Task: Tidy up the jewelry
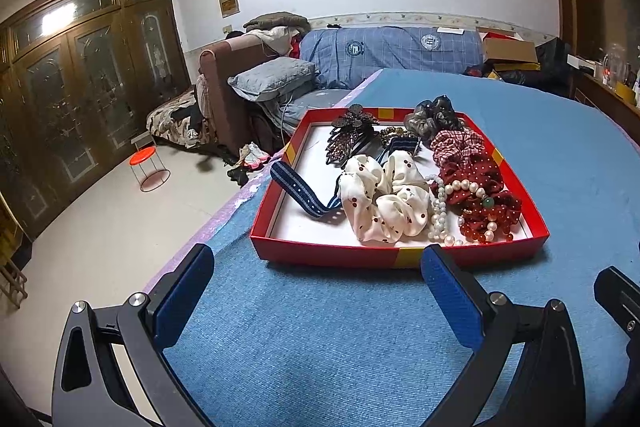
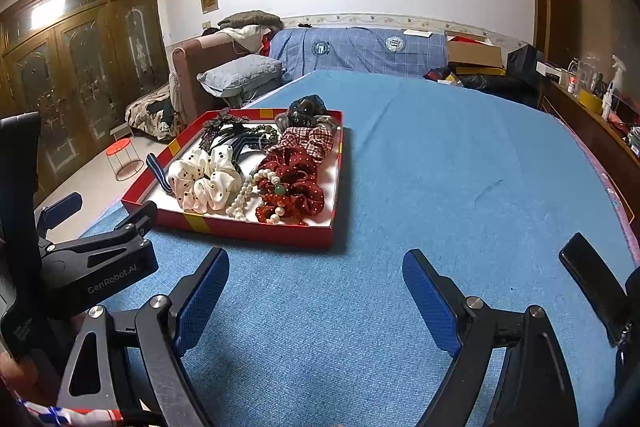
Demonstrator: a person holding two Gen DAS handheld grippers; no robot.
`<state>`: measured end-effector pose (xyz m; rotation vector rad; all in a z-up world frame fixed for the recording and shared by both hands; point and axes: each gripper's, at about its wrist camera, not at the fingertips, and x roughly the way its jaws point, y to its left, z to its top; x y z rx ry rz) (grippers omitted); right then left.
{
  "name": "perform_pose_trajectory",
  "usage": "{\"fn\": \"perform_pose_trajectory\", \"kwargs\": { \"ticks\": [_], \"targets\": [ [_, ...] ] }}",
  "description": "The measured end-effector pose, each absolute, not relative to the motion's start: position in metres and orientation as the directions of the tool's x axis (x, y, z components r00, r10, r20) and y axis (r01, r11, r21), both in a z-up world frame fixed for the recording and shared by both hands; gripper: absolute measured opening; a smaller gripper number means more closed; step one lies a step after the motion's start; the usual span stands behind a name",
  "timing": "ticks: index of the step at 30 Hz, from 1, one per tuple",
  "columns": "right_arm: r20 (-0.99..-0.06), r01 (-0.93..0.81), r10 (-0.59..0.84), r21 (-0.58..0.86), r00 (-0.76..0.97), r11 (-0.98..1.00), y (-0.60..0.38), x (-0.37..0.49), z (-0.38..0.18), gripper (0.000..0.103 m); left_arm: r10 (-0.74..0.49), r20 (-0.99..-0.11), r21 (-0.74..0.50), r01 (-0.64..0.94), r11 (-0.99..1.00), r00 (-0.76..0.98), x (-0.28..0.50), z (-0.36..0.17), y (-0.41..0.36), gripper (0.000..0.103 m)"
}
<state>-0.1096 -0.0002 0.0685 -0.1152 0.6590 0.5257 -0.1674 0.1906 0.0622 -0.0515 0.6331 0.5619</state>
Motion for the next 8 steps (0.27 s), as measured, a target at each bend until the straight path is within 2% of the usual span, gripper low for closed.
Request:
{"fn": "perform_pose_trajectory", "kwargs": {
  "ticks": [8],
  "targets": [
    [-0.607, -0.477, 0.42, 0.075, 0.675, 0.875, -0.005, -0.108, 0.069, 0.092, 0.547, -0.497, 0.203, -0.523, 0.828, 0.673, -0.177, 0.066, 0.178, 0.103]
  ]
}}
